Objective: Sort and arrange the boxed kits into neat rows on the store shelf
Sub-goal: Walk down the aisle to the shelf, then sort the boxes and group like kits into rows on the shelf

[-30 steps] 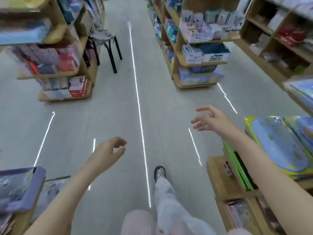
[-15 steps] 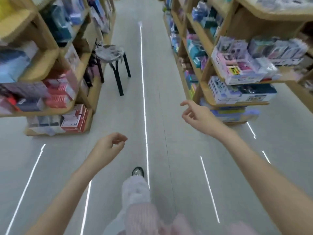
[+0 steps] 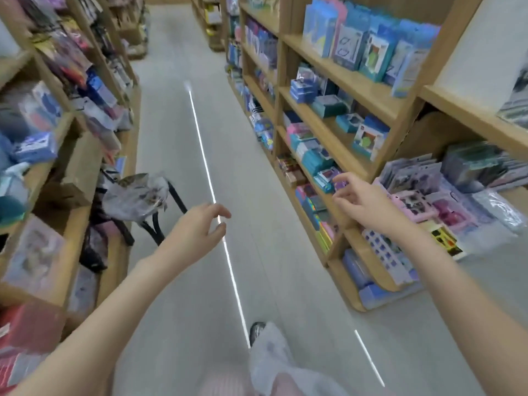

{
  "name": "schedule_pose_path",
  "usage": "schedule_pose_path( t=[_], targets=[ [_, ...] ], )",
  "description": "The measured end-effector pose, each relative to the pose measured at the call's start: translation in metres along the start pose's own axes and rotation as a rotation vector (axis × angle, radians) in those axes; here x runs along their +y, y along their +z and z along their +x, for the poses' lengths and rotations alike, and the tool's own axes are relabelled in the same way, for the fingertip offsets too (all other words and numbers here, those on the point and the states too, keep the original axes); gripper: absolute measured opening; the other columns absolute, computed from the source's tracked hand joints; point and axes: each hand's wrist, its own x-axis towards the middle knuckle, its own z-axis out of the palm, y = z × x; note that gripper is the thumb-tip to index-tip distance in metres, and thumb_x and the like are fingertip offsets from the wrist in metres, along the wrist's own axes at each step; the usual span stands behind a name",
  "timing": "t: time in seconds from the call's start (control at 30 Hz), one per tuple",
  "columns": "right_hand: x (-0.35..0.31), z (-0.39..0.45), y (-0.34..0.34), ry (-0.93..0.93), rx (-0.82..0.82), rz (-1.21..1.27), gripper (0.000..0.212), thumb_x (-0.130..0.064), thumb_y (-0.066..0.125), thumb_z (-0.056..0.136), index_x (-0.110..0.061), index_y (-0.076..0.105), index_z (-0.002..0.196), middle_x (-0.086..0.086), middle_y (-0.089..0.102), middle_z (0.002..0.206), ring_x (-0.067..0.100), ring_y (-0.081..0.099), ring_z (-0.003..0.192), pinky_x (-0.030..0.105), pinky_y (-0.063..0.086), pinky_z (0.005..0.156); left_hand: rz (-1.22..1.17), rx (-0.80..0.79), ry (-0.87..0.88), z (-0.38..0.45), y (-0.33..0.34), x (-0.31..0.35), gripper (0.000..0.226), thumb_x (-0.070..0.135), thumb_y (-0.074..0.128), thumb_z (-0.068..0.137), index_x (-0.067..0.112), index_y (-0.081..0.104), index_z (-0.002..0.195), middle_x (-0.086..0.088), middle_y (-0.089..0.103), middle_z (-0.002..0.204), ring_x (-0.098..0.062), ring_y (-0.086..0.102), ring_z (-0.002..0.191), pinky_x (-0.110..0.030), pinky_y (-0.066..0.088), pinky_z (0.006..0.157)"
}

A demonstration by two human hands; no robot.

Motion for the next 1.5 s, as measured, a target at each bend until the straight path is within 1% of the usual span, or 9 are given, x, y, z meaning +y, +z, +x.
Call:
schedule_pose_path(
  t=[0.1,0.2,0.37,0.57,0.77,0.97,1.2,1.37,1.5],
  targets=[
    [-0.009,0.111,-0.006,0.000,0.026,-0.011,0.037,-0.017,0.050,0.091,-0.017,0.041,0.128,0.001,0.062,0.104,0.017,0.059,0.079,0.030,0.046,0.072,0.107,-0.056,0.059,0.097,-0.020,-0.039,0.020,0.014,0.054,0.089,0.016,0.060,0.108,0.004,0.054,0.100,-0.021,0.053,0.099,-0.030,0.038,0.080],
    [-0.031,0.209,-0.018,-0.020,0.037,-0.029,0.039,-0.016,0.052,0.091,-0.016,0.041,0.128,0.000,0.059,0.106,0.018,0.058,0.097,0.027,0.045,0.082,0.145,-0.030,0.062,0.182,-0.057,-0.073,0.020,0.011,0.057,0.088,0.012,0.062,0.106,-0.003,0.059,0.105,-0.024,0.055,0.099,-0.032,0.039,0.082],
    [-0.040,0.378,-0.033,-0.073,0.144,-0.127,0.038,-0.018,0.052,0.091,-0.014,0.044,0.128,0.007,0.050,0.128,0.016,0.045,0.116,0.026,0.035,0.095,0.061,0.031,-0.020,0.332,-0.085,-0.133,0.020,0.007,0.055,0.089,0.009,0.061,0.108,-0.005,0.056,0.106,-0.015,0.051,0.087,-0.019,0.027,0.071],
    [-0.014,0.533,-0.054,0.173,0.359,-0.199,0.040,-0.020,0.048,0.092,-0.016,0.041,0.131,0.008,0.037,0.137,0.030,0.028,0.127,0.038,0.026,0.102,0.004,0.042,0.144,0.547,-0.098,-0.181,0.022,0.003,0.055,0.087,0.008,0.060,0.108,-0.003,0.058,0.103,-0.019,0.055,0.093,-0.020,0.028,0.071],
    [0.017,0.614,-0.097,0.344,0.476,-0.177,0.049,-0.025,0.054,0.090,-0.017,0.035,0.134,0.007,0.034,0.139,0.026,0.026,0.132,0.041,0.024,0.107,-0.072,-0.099,0.335,0.733,-0.064,-0.160,0.034,0.003,0.055,0.086,0.007,0.051,0.119,-0.006,0.057,0.118,-0.024,0.057,0.106,-0.028,0.039,0.085],
    [0.055,0.705,-0.145,0.319,0.576,-0.210,0.062,-0.029,0.061,0.086,-0.023,0.028,0.138,0.001,0.037,0.140,0.014,0.043,0.120,0.034,0.033,0.101,0.047,-0.185,0.482,0.885,-0.011,-0.129,0.036,0.010,0.055,0.086,0.018,0.054,0.122,-0.005,0.044,0.135,-0.030,0.033,0.126,-0.041,0.028,0.105],
    [0.088,0.822,-0.187,0.448,0.668,-0.603,0.074,-0.026,0.070,0.078,-0.014,0.030,0.138,0.012,0.042,0.132,0.028,0.030,0.129,0.042,0.010,0.114,-0.048,-0.144,0.636,1.032,0.001,-0.103,0.039,0.008,0.060,0.083,0.010,0.054,0.121,-0.014,0.045,0.131,-0.032,0.039,0.124,-0.039,0.029,0.102],
    [0.093,0.824,-0.183,0.329,0.653,-0.506,0.066,-0.015,0.078,0.070,-0.014,0.048,0.128,0.000,0.051,0.119,0.019,0.039,0.120,0.016,0.022,0.096,-0.247,-0.176,0.731,1.115,0.010,-0.074,0.053,0.013,0.063,0.084,0.014,0.040,0.132,-0.007,0.039,0.132,-0.020,0.039,0.123,-0.032,0.033,0.099],
    [0.075,0.829,-0.188,0.404,0.627,-0.454,0.056,-0.015,0.080,0.068,-0.010,0.056,0.118,-0.003,0.052,0.109,0.008,0.043,0.109,0.011,0.027,0.086,-0.411,-0.277,0.820,1.163,0.021,-0.054,0.070,0.015,0.068,0.081,0.023,0.030,0.139,-0.001,0.029,0.141,-0.010,0.030,0.128,-0.032,0.035,0.102]
  ],
)
